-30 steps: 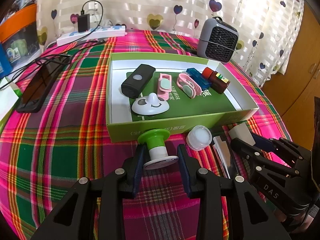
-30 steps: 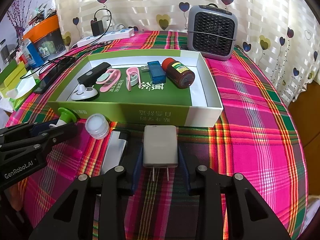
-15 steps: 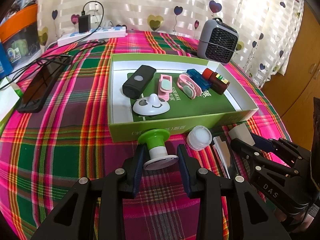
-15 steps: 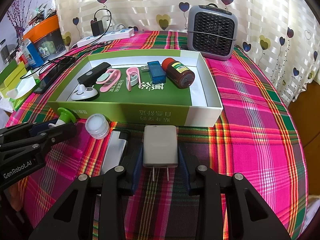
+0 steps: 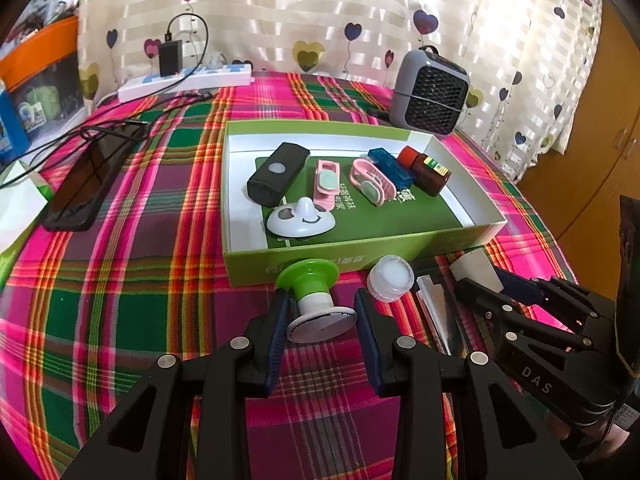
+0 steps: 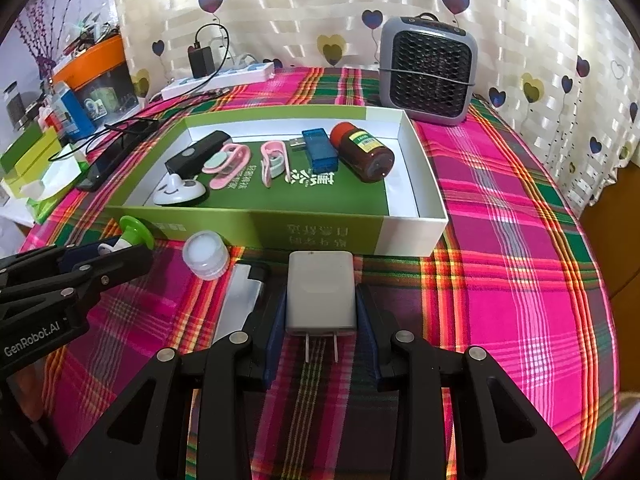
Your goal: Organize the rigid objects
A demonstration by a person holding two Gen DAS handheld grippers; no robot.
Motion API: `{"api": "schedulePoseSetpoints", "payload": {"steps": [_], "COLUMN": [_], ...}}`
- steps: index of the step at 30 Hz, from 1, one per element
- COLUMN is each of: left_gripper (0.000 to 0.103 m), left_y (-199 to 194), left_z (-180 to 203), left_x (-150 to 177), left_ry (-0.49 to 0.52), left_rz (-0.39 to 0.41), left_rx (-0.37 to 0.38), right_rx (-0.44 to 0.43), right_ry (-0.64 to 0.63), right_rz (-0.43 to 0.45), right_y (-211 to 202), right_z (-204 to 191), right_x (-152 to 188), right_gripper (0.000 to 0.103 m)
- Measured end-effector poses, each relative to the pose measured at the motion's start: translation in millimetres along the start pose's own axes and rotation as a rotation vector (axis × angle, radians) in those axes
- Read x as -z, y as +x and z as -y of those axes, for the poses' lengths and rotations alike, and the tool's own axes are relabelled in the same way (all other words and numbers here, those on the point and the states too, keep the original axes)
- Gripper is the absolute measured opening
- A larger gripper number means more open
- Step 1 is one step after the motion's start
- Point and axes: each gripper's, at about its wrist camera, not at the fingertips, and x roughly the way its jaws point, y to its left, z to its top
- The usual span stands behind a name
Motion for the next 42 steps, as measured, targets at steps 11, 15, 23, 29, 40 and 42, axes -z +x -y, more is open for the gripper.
{"api": "schedulePoseSetpoints", "payload": {"steps": [11,15,23,29,40,42], "left_gripper": [0.032,0.032,0.032,0.032,0.032,0.032], "left_y": [-13.3,-19.8,-23.7,-20.6,-4.7,-0.2], "left_z": [5.1,9.1,15.6,18.3,17.6,16.5], "left_x": [-2.7,-6.5,-17.7,-28.4,-53.6,-57.7], "left_ry": [0.011,0.021,0.044,0.049,0.05,0.045], "left_rz": [0.028,0.048,0.065,0.068,0.074,0.069], "left_rx": [0.012,0.015,0.029,0.053,0.062,0.068], "right_rx": [-0.018,-0.018,-0.022,-0.026,-0.066,-0.072], "right_ry": [0.01,0.008,0.003,0.003,0.011,0.011], "right_rz": [0.021,0.035,0.072,0.085,0.068,0.055], "right_y": [-8.5,-14.1,-26.5,-29.1,-14.5,-8.1], "right_z": [2.9,3.4,5.6,8.2,17.8,19.2], "right_x": [-1.6,-4.0,-15.8,-25.5,-50.1,-54.4], "right_gripper": [0.034,0.034,0.034,0.034,0.034,0.034]}}
